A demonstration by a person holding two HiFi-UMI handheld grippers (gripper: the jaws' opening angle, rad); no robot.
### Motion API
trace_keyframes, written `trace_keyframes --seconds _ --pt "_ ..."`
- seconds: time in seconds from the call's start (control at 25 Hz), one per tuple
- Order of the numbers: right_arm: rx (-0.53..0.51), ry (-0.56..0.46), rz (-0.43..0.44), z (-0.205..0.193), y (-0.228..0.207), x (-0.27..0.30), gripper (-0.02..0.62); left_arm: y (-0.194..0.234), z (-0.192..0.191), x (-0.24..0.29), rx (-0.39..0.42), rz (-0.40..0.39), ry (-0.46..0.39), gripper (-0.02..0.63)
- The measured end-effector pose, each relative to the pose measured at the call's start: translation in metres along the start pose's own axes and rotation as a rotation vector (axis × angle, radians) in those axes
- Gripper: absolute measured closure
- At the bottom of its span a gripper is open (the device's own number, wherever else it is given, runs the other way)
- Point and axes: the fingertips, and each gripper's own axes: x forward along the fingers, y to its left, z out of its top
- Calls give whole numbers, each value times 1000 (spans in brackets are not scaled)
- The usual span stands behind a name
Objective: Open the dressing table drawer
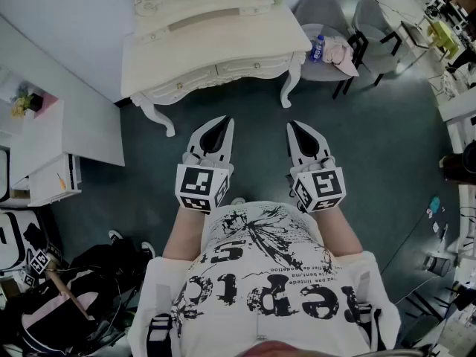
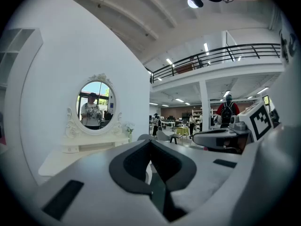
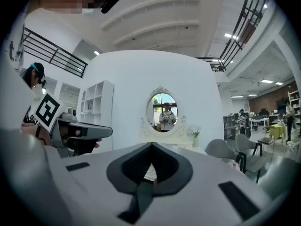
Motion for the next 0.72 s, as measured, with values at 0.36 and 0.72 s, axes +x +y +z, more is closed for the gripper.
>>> trace_keyframes --seconds 0.36,0.72 --pt "0 3 -11 -7 -2 3 583 2 -6 3 -3 -10 -5 587" --pt "38 27 -85 -11 24 35 582 49 -15 -3 -29 -60 9 588"
